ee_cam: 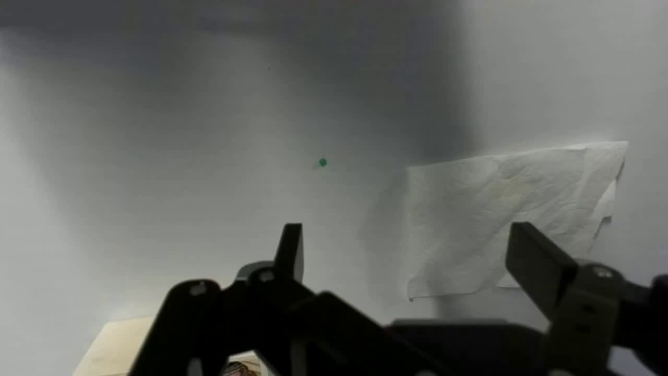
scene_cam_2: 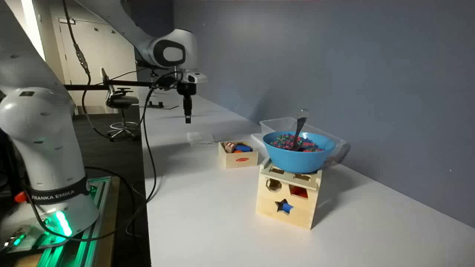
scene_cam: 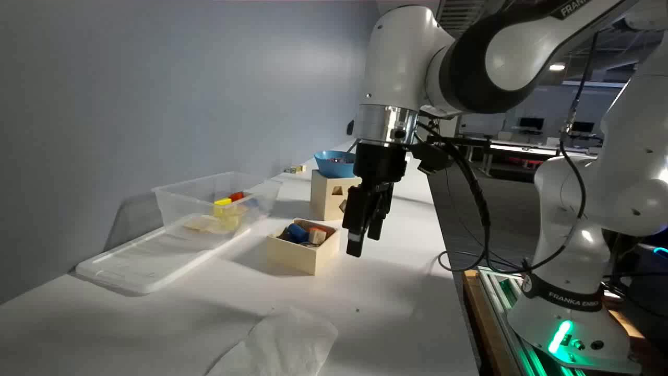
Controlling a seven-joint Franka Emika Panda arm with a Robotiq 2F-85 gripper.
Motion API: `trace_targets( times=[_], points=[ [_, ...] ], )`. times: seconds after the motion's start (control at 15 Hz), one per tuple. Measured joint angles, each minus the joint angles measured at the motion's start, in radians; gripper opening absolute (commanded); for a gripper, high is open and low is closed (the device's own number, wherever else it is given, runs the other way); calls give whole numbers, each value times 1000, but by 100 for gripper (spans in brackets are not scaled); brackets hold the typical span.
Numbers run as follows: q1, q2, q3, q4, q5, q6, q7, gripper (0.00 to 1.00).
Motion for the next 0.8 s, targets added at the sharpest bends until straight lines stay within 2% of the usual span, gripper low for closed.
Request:
trace_targets(
  times=[0.2,0.4,0.6,0.8],
  points=[
    [-3,0,0,0,-13,22,16,100],
    [-34,-2,-12,17,-66,138,80,100],
    [-106,-1,-28,63,-179,237,134,100],
    [-204,8,-32,150,-337,258,196,100]
  ],
)
